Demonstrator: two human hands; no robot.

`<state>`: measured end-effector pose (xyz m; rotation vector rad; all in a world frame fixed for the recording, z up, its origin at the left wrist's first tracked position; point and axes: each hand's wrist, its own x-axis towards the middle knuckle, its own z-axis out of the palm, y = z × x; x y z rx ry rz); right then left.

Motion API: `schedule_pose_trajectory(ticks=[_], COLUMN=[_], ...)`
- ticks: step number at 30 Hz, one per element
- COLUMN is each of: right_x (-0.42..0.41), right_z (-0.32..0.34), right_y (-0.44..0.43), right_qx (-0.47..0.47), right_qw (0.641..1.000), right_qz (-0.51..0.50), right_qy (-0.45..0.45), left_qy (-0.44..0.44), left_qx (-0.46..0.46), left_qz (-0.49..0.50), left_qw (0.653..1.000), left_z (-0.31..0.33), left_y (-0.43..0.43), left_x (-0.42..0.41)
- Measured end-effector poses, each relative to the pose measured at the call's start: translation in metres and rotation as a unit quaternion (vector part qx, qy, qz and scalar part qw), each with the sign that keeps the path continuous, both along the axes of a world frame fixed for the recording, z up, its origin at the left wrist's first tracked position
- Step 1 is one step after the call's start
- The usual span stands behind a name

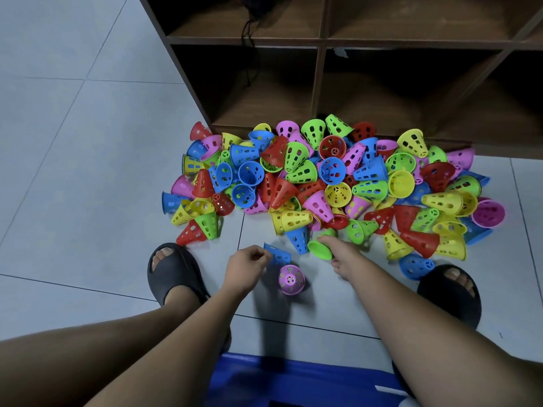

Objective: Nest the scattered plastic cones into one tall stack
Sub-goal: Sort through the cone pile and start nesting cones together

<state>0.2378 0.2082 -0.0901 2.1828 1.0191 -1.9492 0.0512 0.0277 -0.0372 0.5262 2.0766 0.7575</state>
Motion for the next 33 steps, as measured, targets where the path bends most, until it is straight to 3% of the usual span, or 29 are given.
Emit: schedule_pose_trajectory(ticks=[2, 7, 14, 19, 33], right_x=[-0.001, -0.006, -0.019, -0.025, -0.01], right_z=[0.0, 0.002, 0.006, 0.021, 0.084], right_y=[-0.004, -0.021, -0.042, -0.049, -0.048], right_qx=[0.014, 0.124, 0.088, 0.073, 0.302], right_qw=[1.0, 0.985, 0.979, 0.99, 0.947], right_qz=[0.012, 0.109, 0.18, 0.115, 0.098], right_qy=[0.015, -0.054, -0.035, 0.024, 0.038], left_qy=[-0.005, -0.003, -0.014, -0.005, -0.158], left_qx=[0.007, 0.023, 0.052, 0.074, 0.14], left_qz=[0.009, 0.042, 0.056, 0.041, 0.14], left_qw=[1.0, 0.999, 0.997, 0.996, 0.967], left_z=[0.001, 0.009, 0.018, 0.024, 0.059], left_y=[0.0, 0.0, -0.003, -0.007, 0.004], left_x=[-0.003, -0.005, -0.006, -0.011, 0.012])
